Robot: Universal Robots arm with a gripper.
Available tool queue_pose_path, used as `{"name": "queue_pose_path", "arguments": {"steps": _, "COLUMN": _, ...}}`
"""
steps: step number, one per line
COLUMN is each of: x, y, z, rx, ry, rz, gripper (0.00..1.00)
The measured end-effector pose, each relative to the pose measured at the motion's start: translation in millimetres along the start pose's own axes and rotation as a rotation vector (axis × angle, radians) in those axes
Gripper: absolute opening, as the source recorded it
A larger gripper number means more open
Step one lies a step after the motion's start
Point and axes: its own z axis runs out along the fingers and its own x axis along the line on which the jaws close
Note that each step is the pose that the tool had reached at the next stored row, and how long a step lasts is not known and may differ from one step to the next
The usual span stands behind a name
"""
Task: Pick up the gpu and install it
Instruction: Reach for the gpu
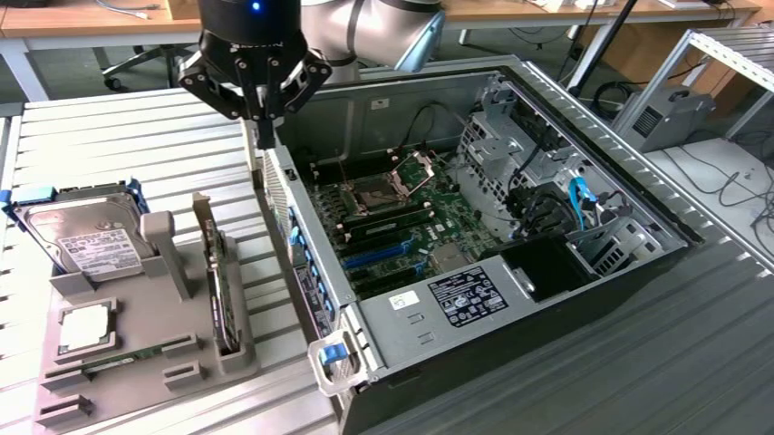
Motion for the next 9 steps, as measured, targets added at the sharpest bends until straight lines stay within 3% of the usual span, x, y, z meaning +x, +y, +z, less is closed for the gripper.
{"name": "queue_pose_path", "arguments": {"steps": 9, "x": 3.6, "y": -0.3, "z": -0.1, "rx": 0.0000, "ry": 0.0000, "rz": 0.000, "gripper": 0.11}}
